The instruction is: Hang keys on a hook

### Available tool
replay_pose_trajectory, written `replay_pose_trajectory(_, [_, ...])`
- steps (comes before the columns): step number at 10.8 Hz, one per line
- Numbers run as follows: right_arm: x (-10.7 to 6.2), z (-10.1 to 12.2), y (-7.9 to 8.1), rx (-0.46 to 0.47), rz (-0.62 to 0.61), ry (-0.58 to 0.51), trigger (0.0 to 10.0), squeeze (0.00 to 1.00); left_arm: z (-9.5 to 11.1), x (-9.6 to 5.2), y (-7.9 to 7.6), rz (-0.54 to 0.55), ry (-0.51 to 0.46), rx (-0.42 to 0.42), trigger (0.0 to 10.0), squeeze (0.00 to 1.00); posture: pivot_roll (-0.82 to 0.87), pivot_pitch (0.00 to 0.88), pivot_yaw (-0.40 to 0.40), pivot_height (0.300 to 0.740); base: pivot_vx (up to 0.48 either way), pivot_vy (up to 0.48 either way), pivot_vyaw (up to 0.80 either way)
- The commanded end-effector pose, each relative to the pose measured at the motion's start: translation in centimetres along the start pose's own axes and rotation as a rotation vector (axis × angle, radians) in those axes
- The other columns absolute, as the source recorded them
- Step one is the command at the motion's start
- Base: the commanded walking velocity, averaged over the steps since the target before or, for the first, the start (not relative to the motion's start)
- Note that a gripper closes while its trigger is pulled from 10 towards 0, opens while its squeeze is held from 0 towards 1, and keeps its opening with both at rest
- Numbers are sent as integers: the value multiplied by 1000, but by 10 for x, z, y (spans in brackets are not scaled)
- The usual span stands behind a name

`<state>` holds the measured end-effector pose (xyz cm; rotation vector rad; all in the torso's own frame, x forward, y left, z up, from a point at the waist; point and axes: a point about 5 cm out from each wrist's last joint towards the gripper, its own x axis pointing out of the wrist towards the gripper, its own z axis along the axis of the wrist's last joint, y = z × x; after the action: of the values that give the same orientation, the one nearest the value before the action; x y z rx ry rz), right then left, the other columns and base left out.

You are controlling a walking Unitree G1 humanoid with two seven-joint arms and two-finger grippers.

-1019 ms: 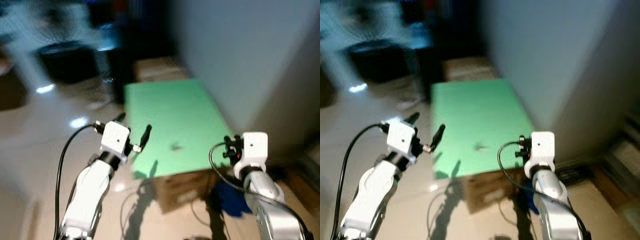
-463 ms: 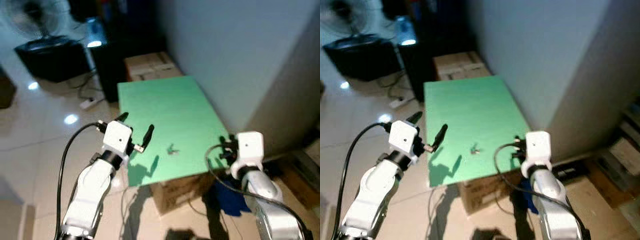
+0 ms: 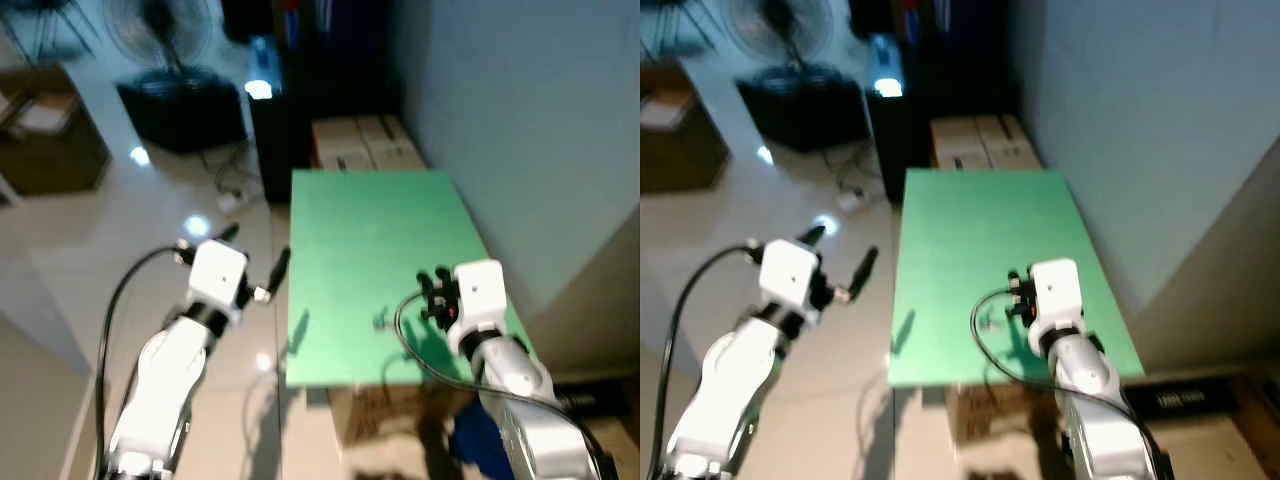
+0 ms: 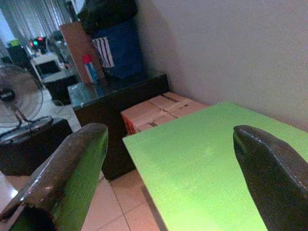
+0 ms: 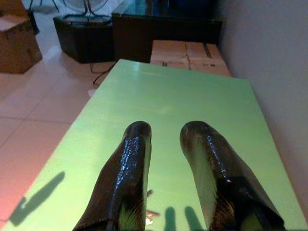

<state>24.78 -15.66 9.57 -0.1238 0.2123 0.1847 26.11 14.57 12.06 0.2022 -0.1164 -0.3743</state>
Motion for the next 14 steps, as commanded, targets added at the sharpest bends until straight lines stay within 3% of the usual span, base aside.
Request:
replay_pose_trajectory(1, [-2, -5, -9, -3, -36, 22, 10000, 0, 2, 2, -7, -26, -8, -4, 10000, 0, -59, 34, 15, 740, 277, 0, 0])
replay_pose_trajectory(5, [-5, -11, -11, -9, -39, 56, 10000, 0, 2, 3, -8, -38, -7, -5, 10000, 0, -65, 35, 21, 740, 257, 0, 0])
replay_pose_trajectory(9, [-7, -15, -7, 5, 35, 83, 10000, 0, 0, 2, -8, -33, 7, 1, 10000, 0, -66, 38, 20, 740, 0, 0, 0])
replay_pose_trajectory(11, [-2, -15, -7, 0, 39, 86, 10000, 0, -2, 1, -4, -20, 27, 10, 10000, 0, -61, 44, 22, 740, 0, 0, 0])
replay_pose_trajectory(14, [19, -19, -4, -9, 54, 115, 10000, 0, -1, 0, 1, -39, 22, 28, 10000, 0, -49, 56, 28, 740, 0, 0, 0])
